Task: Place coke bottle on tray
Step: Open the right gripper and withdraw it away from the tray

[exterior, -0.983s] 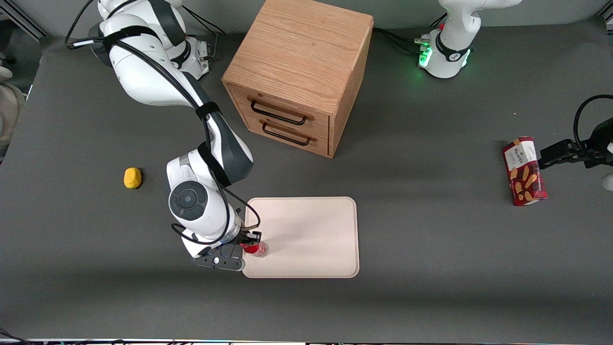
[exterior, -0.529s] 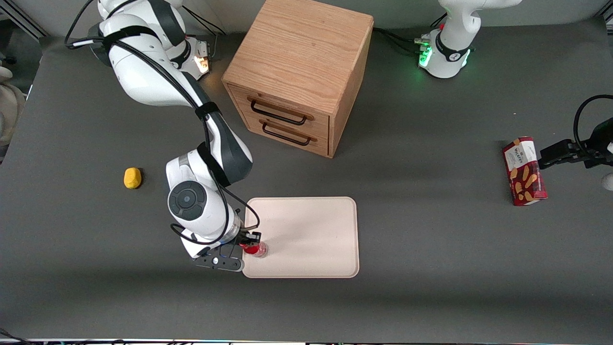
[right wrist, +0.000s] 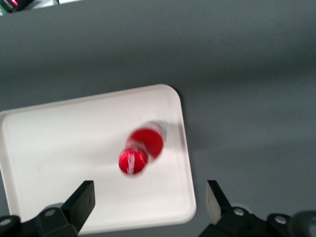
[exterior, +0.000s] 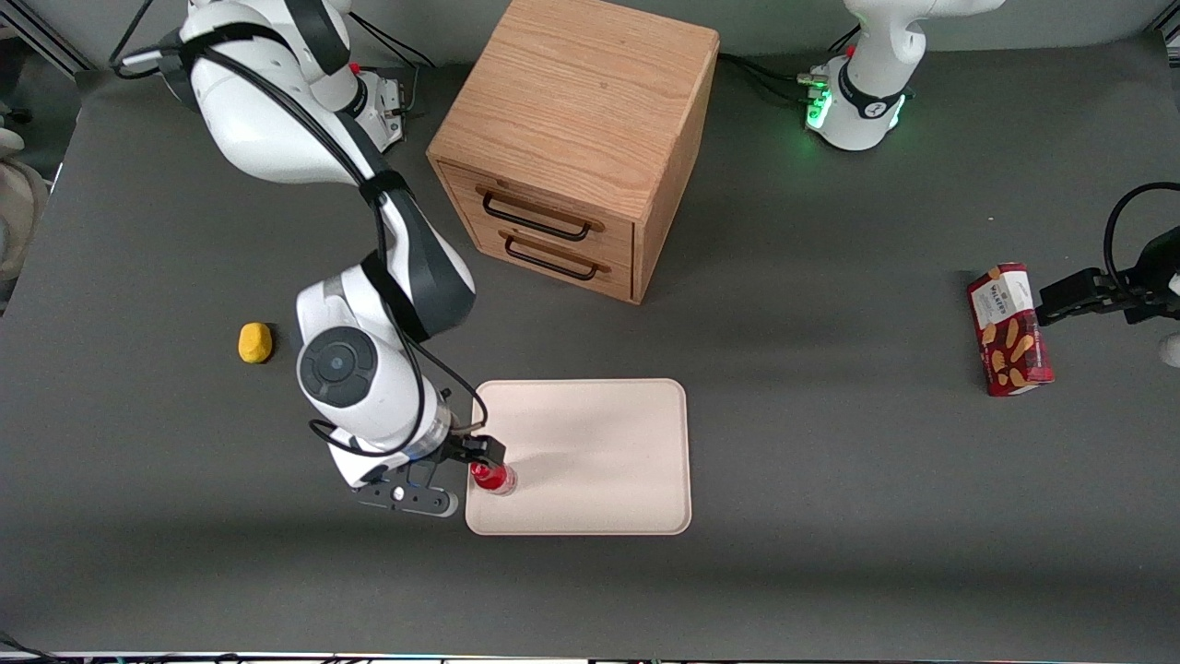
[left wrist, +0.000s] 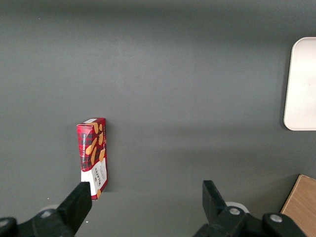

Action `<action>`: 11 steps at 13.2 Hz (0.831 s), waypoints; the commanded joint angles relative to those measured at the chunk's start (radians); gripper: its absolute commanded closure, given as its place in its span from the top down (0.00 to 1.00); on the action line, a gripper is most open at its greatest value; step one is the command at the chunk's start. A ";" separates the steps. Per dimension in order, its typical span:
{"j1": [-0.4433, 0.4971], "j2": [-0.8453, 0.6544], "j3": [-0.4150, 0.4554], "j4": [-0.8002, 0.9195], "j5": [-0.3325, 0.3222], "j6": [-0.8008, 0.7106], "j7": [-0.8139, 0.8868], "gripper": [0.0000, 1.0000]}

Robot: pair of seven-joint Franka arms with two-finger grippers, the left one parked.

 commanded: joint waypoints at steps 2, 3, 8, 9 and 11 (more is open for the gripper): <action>0.005 -0.186 -0.003 -0.026 0.009 -0.233 0.040 1.00; 0.005 -0.232 -0.002 -0.026 0.011 -0.295 0.057 1.00; -0.072 -0.436 0.003 -0.053 0.016 -0.546 -0.021 1.00; -0.101 -0.473 0.003 -0.082 0.016 -0.558 -0.108 1.00; -0.191 -0.572 0.012 -0.223 0.020 -0.556 -0.219 1.00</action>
